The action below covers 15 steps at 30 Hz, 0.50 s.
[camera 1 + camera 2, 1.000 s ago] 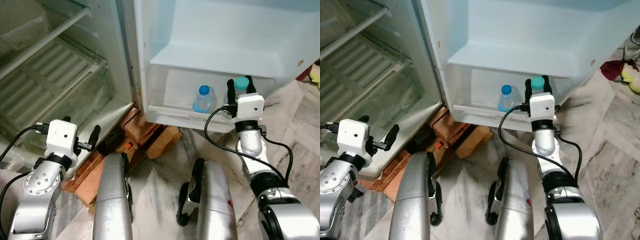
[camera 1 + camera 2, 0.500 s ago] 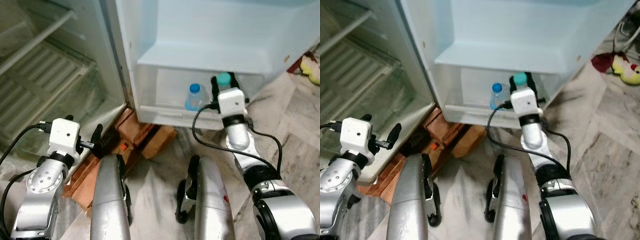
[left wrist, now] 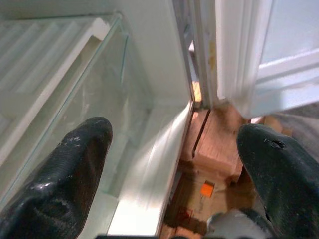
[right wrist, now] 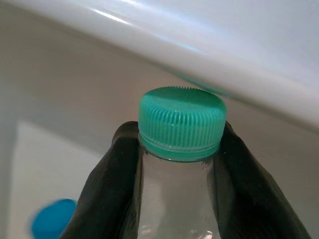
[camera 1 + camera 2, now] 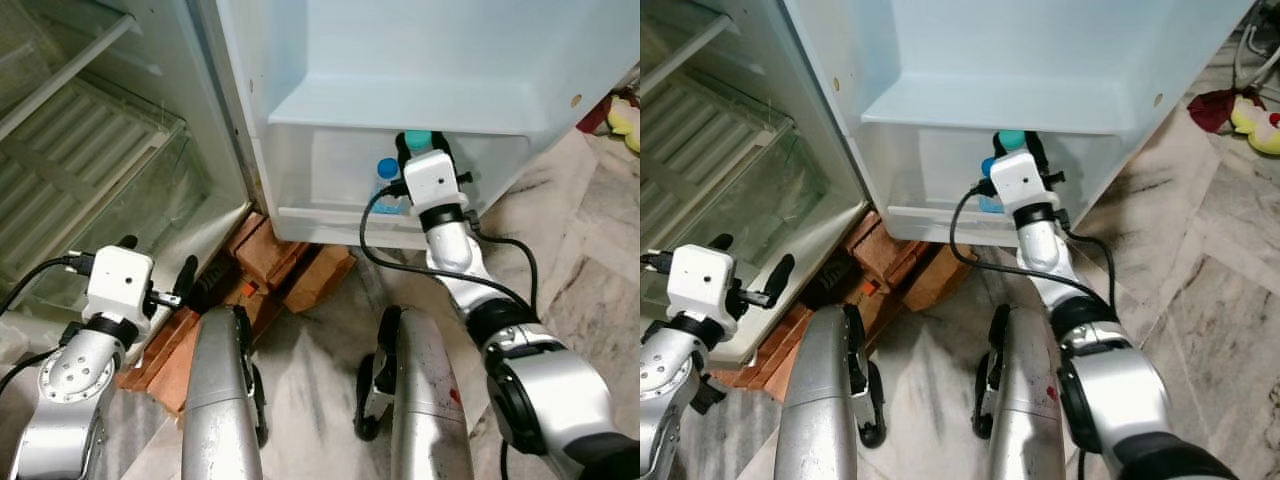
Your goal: Restocking fridge
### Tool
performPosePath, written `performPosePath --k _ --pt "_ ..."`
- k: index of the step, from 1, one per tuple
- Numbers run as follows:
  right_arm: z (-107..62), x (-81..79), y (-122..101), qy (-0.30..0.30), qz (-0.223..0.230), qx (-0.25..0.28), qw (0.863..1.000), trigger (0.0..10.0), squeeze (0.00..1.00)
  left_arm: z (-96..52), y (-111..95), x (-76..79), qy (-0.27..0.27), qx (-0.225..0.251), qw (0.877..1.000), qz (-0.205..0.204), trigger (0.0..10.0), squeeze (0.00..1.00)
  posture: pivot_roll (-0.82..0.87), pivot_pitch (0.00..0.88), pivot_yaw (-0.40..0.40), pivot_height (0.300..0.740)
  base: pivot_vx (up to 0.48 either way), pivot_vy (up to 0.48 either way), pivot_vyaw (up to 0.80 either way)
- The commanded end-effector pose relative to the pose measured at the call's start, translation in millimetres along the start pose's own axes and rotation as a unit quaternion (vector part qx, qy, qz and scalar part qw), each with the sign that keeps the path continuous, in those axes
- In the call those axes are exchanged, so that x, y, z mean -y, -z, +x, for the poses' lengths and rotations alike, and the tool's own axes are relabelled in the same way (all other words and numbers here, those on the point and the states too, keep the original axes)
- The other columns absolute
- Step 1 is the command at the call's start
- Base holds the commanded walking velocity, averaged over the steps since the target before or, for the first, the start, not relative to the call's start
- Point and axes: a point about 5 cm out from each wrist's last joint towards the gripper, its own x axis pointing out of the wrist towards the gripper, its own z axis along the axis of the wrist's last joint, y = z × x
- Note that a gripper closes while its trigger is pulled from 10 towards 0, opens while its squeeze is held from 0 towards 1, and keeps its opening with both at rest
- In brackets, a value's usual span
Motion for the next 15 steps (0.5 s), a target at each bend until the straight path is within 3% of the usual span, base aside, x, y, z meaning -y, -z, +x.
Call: performPosePath --k 1,10,15 --pt "-4.6 1.5 8.7 0.010 0.027 -0.029 0.999 10.0 0.00 -6.2 1.6 -4.0 -0.002 -0.011 1.000 0.006 10.0 0.00 0.30 0.360 0.034 0.543 0.000 0.000 0.00" --pt "-32.7 13.9 42.3 0.033 0.020 -0.119 0.992 10.0 0.00 -5.7 0.3 -2.7 0.002 -0.014 1.000 0.007 10.0 0.00 0.30 0.354 0.040 0.543 0.000 0.000 0.00" --pt "-45.1 38.7 55.1 0.080 0.003 -0.151 0.985 10.0 0.00 -1.2 -0.2 -0.3 0.007 -0.012 1.000 0.005 10.0 0.00 0.28 0.341 0.036 0.543 0.000 0.000 0.00"
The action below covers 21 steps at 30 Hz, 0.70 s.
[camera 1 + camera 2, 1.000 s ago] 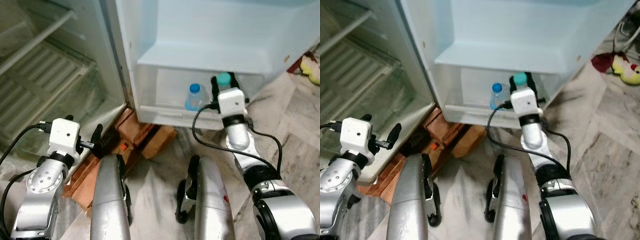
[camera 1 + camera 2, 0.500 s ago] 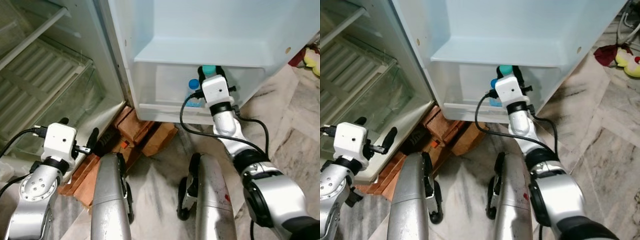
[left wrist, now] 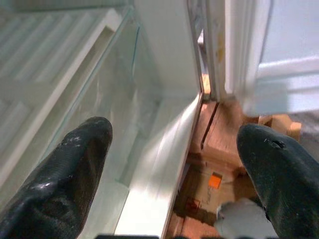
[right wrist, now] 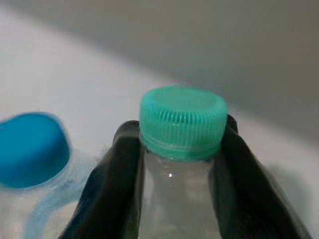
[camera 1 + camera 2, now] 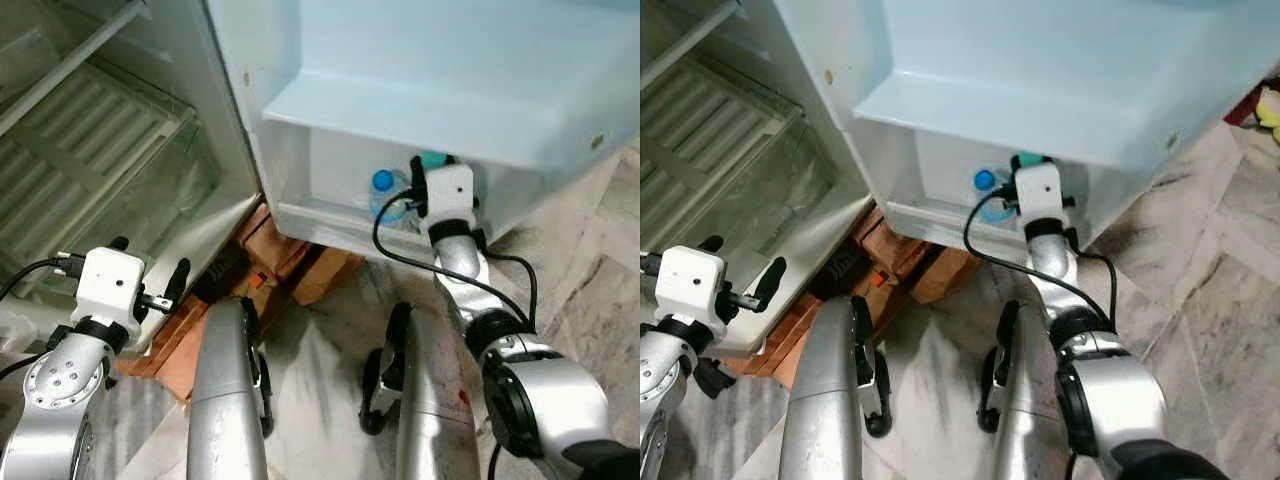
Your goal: Restocking fridge
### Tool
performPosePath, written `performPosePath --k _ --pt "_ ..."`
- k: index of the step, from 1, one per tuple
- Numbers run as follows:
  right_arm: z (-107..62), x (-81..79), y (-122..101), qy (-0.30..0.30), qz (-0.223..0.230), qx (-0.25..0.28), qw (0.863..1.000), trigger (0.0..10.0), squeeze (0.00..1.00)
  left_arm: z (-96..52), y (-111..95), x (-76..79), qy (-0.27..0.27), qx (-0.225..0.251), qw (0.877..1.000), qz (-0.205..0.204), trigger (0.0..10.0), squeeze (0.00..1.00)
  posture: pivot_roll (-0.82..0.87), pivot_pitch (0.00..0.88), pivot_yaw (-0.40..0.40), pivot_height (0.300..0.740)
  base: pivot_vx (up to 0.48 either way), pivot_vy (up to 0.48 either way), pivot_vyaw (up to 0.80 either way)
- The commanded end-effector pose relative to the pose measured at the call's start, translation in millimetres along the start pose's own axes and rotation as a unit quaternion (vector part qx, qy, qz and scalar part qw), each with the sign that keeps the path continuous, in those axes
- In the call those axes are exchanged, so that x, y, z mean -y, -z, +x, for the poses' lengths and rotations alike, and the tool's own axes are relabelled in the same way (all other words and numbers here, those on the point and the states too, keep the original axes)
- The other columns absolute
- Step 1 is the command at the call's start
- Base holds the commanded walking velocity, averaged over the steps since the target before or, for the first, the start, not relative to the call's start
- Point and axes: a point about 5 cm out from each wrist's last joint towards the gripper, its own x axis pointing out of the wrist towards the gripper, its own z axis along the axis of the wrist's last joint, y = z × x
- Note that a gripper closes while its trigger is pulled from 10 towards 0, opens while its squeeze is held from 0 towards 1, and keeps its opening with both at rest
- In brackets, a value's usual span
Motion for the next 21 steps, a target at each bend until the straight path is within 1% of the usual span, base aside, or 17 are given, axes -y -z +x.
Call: performPosePath --k 1,3,4,5,6,9,12,13,14,15,16,21 --pt "-3.7 23.8 10.1 0.055 -0.011 -0.026 0.998 10.0 0.00 -2.0 6.9 2.0 0.004 -0.017 1.000 -0.001 10.0 0.00 0.28 0.340 0.035 0.543 0.000 0.000 0.00" --pt "-5.1 31.3 12.6 0.073 -0.021 -0.033 0.997 10.0 0.00 0.4 6.6 2.8 0.003 -0.014 1.000 -0.003 10.0 0.00 0.27 0.331 0.032 0.543 0.000 0.000 0.00" --pt "-5.1 31.3 12.6 0.073 -0.021 -0.033 0.997 10.0 0.00 0.4 6.6 2.8 0.003 -0.014 1.000 -0.003 10.0 0.00 0.27 0.331 0.032 0.543 0.000 0.000 0.00" --pt "-7.0 37.0 15.3 0.091 -0.021 -0.040 0.995 10.0 0.00 1.4 6.2 3.3 0.003 -0.013 1.000 -0.004 10.0 0.00 0.27 0.328 0.030 0.543 0.000 0.000 0.00" --pt "-8.4 39.5 16.9 0.100 -0.018 -0.043 0.994 10.0 0.00 1.7 6.1 3.7 0.003 -0.012 1.000 -0.004 10.0 0.00 0.27 0.328 0.029 0.543 0.000 0.000 0.00" --pt "-11.6 42.7 20.6 0.110 -0.012 -0.051 0.993 10.0 0.00 2.7 5.9 4.5 0.004 -0.011 1.000 -0.006 10.0 0.00 0.26 0.325 0.029 0.543 0.000 0.000 0.00" --pt "-19.2 47.8 28.9 0.129 -0.019 -0.068 0.989 10.0 0.00 6.0 6.1 5.4 0.005 -0.010 1.000 -0.007 10.0 0.00 0.25 0.316 0.029 0.543 0.000 0.000 0.00" --pt "-20.5 49.6 30.4 0.137 -0.017 -0.073 0.988 10.0 0.07 6.6 6.1 5.5 0.005 -0.010 1.000 -0.007 10.0 0.00 0.25 0.315 0.029 0.543 0.000 0.000 0.00" --pt "-21.8 51.7 31.8 0.145 -0.016 -0.076 0.986 10.0 0.31 7.1 6.1 5.7 0.006 -0.009 1.000 -0.008 10.0 0.00 0.25 0.314 0.030 0.543 0.000 0.000 0.00" --pt "-22.6 53.1 32.7 0.150 -0.015 -0.079 0.985 10.0 0.31 7.8 6.2 5.8 0.006 -0.009 1.000 -0.008 10.0 0.00 0.25 0.312 0.030 0.543 0.000 0.000 0.00" --pt "-23.3 54.9 33.3 0.158 -0.012 -0.081 0.984 10.0 1.00 9.1 6.4 5.9 0.007 -0.008 1.000 -0.009 10.0 0.00 0.25 0.310 0.031 0.543 0.000 0.000 0.00" --pt "-22.5 57.1 31.5 0.167 -0.006 -0.076 0.983 10.0 1.00 12.7 5.9 7.7 0.010 -0.005 1.000 -0.010 10.0 0.00 0.24 0.299 0.030 0.543 0.000 0.000 0.00"
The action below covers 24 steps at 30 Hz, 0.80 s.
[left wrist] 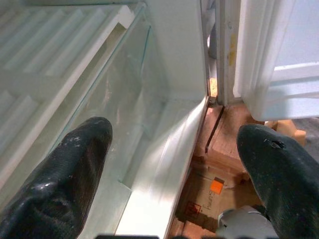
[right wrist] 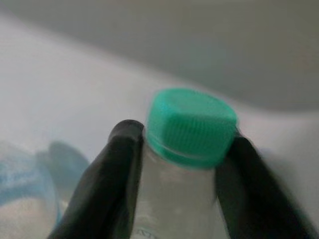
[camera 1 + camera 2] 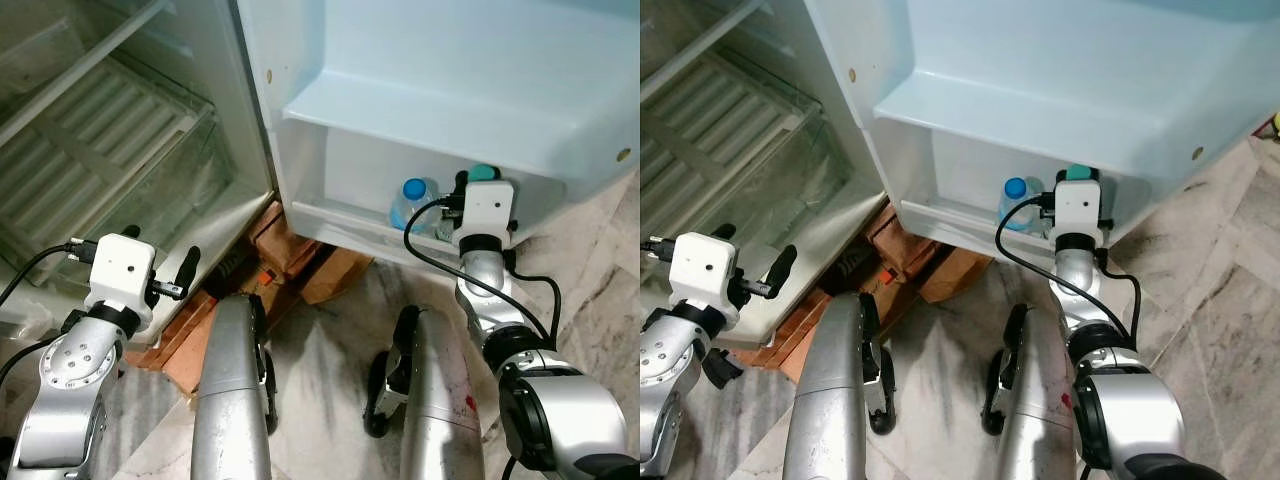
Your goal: Restocking fridge
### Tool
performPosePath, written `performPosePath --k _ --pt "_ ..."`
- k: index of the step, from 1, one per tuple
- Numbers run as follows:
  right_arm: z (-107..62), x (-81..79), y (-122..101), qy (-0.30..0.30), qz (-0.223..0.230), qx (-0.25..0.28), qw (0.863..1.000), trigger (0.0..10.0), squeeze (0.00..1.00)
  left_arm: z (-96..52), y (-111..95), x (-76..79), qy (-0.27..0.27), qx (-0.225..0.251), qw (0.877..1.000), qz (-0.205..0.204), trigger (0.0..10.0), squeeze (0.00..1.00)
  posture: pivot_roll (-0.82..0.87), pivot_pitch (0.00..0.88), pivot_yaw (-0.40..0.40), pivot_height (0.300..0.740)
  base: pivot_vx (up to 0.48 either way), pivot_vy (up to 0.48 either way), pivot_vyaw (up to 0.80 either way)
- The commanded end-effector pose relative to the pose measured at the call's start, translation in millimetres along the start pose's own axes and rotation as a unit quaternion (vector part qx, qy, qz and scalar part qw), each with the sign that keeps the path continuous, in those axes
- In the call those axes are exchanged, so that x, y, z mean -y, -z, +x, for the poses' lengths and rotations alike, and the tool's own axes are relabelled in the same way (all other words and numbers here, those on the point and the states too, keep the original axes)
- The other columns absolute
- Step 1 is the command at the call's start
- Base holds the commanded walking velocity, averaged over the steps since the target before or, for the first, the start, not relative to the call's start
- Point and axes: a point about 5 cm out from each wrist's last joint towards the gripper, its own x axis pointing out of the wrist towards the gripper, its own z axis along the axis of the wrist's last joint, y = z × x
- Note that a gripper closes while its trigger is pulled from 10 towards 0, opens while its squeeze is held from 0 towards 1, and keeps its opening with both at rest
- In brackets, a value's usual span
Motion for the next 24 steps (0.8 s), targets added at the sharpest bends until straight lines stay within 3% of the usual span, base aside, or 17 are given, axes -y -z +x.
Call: performPosePath --k 1,7,24 --pt "-7.3 24.0 18.1 0.051 -0.005 -0.040 0.998 10.0 1.00 -1.3 6.5 2.2 0.002 -0.013 1.000 0.001 10.0 0.00 0.24 0.299 0.030 0.543 0.000 0.000 0.00" --pt "-3.7 17.8 12.6 0.048 0.037 -0.043 0.997 10.0 1.00 3.5 5.7 2.9 0.004 -0.008 1.000 -0.001 10.0 0.00 0.23 0.283 0.027 0.543 0.000 0.000 0.00" --pt "0.2 -2.4 -18.1 -0.024 0.079 0.020 0.996 10.0 1.00 19.0 6.8 7.8 0.005 0.002 1.000 -0.007 10.0 0.00 0.15 0.207 0.029 0.543 0.000 0.000 0.00"
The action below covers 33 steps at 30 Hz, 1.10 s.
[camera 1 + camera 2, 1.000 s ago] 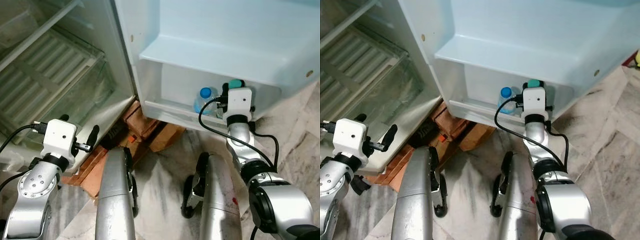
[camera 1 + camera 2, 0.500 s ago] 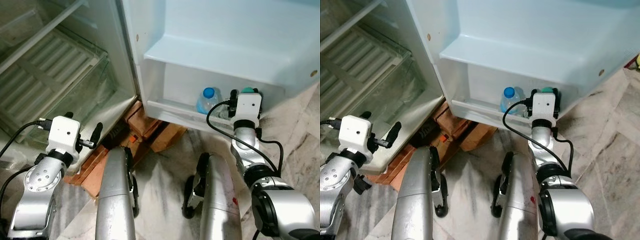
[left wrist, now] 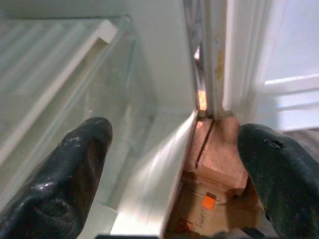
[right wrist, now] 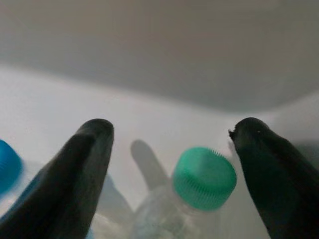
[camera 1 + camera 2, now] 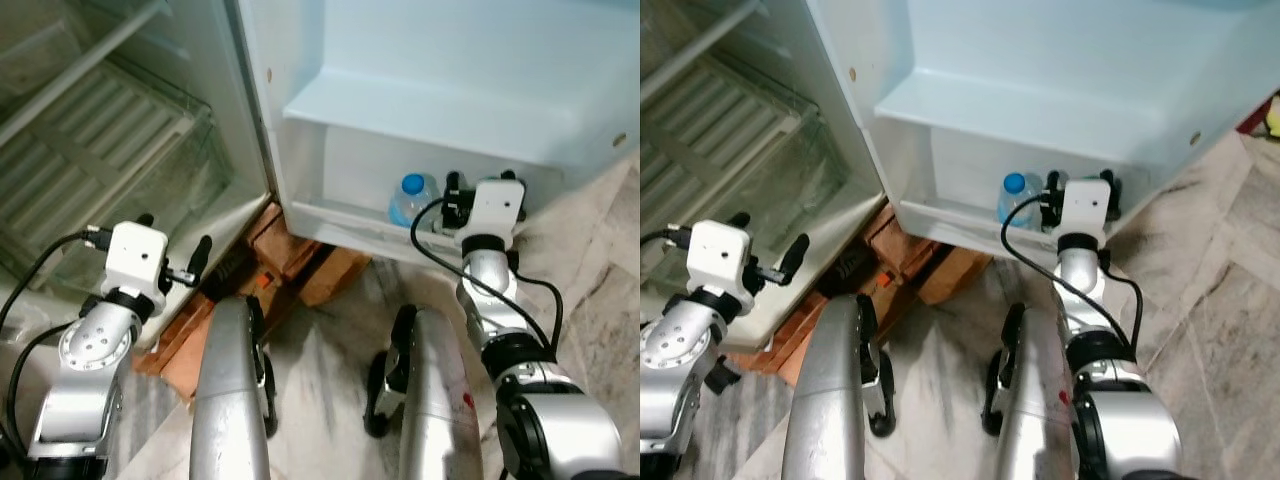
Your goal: Restocking fridge
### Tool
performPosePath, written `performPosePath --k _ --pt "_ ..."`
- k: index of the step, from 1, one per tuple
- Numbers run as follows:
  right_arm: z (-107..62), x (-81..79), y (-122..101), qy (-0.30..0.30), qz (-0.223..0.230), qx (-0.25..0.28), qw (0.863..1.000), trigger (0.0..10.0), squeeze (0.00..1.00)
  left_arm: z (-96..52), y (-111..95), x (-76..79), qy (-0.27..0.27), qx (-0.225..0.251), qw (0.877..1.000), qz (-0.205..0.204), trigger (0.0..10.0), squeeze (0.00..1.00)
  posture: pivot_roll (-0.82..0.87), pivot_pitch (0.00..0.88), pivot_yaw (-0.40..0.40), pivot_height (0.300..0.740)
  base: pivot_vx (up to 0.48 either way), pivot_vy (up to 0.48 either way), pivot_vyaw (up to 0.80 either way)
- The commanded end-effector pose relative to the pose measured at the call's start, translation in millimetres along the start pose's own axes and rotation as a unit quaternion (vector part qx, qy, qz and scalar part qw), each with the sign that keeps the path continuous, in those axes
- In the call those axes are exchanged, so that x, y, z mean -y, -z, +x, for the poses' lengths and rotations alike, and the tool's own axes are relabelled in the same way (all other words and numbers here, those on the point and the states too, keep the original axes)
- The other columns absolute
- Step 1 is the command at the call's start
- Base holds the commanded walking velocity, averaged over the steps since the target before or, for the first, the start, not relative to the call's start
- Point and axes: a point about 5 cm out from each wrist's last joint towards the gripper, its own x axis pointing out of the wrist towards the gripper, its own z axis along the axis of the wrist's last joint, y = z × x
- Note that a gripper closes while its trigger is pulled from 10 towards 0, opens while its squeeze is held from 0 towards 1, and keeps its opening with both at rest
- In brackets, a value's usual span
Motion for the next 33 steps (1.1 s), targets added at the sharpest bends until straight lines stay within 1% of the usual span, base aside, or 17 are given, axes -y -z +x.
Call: performPosePath --k 1,3,7,10,12,14,17,19,22,23,25,27,29,30,31,32,33 --pt "-1.1 2.1 -3.9 -0.005 0.016 0.008 1.000 10.0 1.00 -1.4 5.1 0.3 -0.004 -0.007 1.000 0.000 10.0 0.00 0.15 0.207 0.029 0.543 0.000 0.000 0.00" --pt "0.5 -0.5 -18.2 -0.027 0.027 0.035 0.999 10.0 1.00 0.4 5.7 -0.3 -0.006 -0.006 1.000 -0.002 10.0 0.00 0.13 0.186 0.028 0.543 0.000 0.000 0.00" --pt "-2.1 -2.4 -27.4 -0.048 0.041 0.048 0.997 10.0 1.00 3.9 7.0 1.0 -0.005 -0.004 1.000 -0.005 10.0 0.00 0.12 0.172 0.025 0.543 0.000 0.000 0.00" --pt "-13.6 -7.7 -30.4 -0.096 0.050 0.051 0.993 10.0 1.00 8.3 7.5 3.8 -0.004 0.001 1.000 -0.009 10.0 0.00 0.10 0.157 0.022 0.543 0.000 0.000 0.00" --pt "-23.9 -12.6 -29.4 -0.152 0.068 0.036 0.985 10.0 1.00 11.6 7.9 5.8 0.001 0.002 1.000 -0.013 10.0 0.00 0.08 0.140 0.020 0.543 0.000 0.000 0.00" --pt "-27.4 -11.6 -31.3 -0.161 0.067 0.036 0.984 10.0 1.00 13.0 7.9 6.7 0.003 0.003 1.000 -0.013 10.0 0.00 0.08 0.137 0.019 0.543 0.000 0.000 0.00" --pt "-44.9 -15.6 -34.2 -0.258 0.055 0.025 0.964 10.0 1.00 16.8 8.4 7.7 0.010 0.005 1.000 -0.015 10.0 0.00 0.06 0.125 0.012 0.543 0.000 0.000 0.00" --pt "-51.6 -14.0 -34.1 -0.281 0.055 0.020 0.958 10.0 1.00 17.7 8.8 7.7 0.011 0.005 1.000 -0.015 10.0 0.00 0.06 0.122 0.011 0.543 0.000 0.000 0.00" --pt "-67.6 1.1 -30.6 -0.263 0.073 -0.001 0.962 10.0 1.00 18.9 12.5 8.1 0.012 0.003 1.000 -0.018 10.0 0.00 0.03 0.098 0.009 0.543 0.000 0.000 0.00" --pt "-67.6 1.1 -30.6 -0.263 0.073 -0.001 0.962 10.0 1.00 18.9 12.5 8.1 0.012 0.003 1.000 -0.018 10.0 0.00 0.03 0.098 0.009 0.543 0.000 0.000 0.00" --pt "-79.3 7.3 -19.7 -0.224 0.068 -0.018 0.972 10.0 1.00 17.7 17.1 15.9 0.035 0.000 0.998 -0.046 10.0 0.00 0.02 0.071 0.002 0.543 0.000 0.000 0.00" --pt "-92.9 10.6 -10.6 -0.182 0.083 -0.046 0.979 10.0 1.00 16.2 18.0 20.2 0.036 0.002 0.998 -0.050 10.0 0.00 0.02 0.053 -0.002 0.543 0.000 0.000 0.00" --pt "-109.4 5.9 -10.1 -0.183 0.069 -0.047 0.980 10.0 0.73 15.4 16.6 23.0 0.026 0.008 0.999 -0.044 10.0 0.00 0.02 0.040 -0.001 0.543 0.000 0.000 0.00" --pt "-117.9 2.4 -11.1 -0.179 0.061 -0.045 0.981 10.0 0.16 14.4 17.2 25.0 0.021 0.011 0.999 -0.044 10.0 0.00 0.02 0.022 -0.002 0.543 0.000 0.000 0.00" --pt "-118.6 1.3 -11.8 -0.163 0.051 -0.043 0.984 10.0 0.00 13.8 18.3 25.4 0.020 0.010 0.999 -0.047 10.0 0.00 0.02 0.008 -0.007 0.543 0.000 0.000 0.00" --pt "-119.1 0.8 -12.3 -0.151 0.043 -0.042 0.987 10.0 0.00 13.4 19.5 25.8 0.019 0.010 0.999 -0.049 10.0 0.00 0.02 0.001 -0.013 0.543 0.000 0.000 0.00" --pt "-117.1 -3.7 -14.2 -0.137 0.014 -0.035 0.990 10.0 0.00 12.7 20.9 26.5 0.025 0.011 0.999 -0.046 10.0 0.00 0.02 0.000 -0.021 0.543 0.000 0.000 0.00"
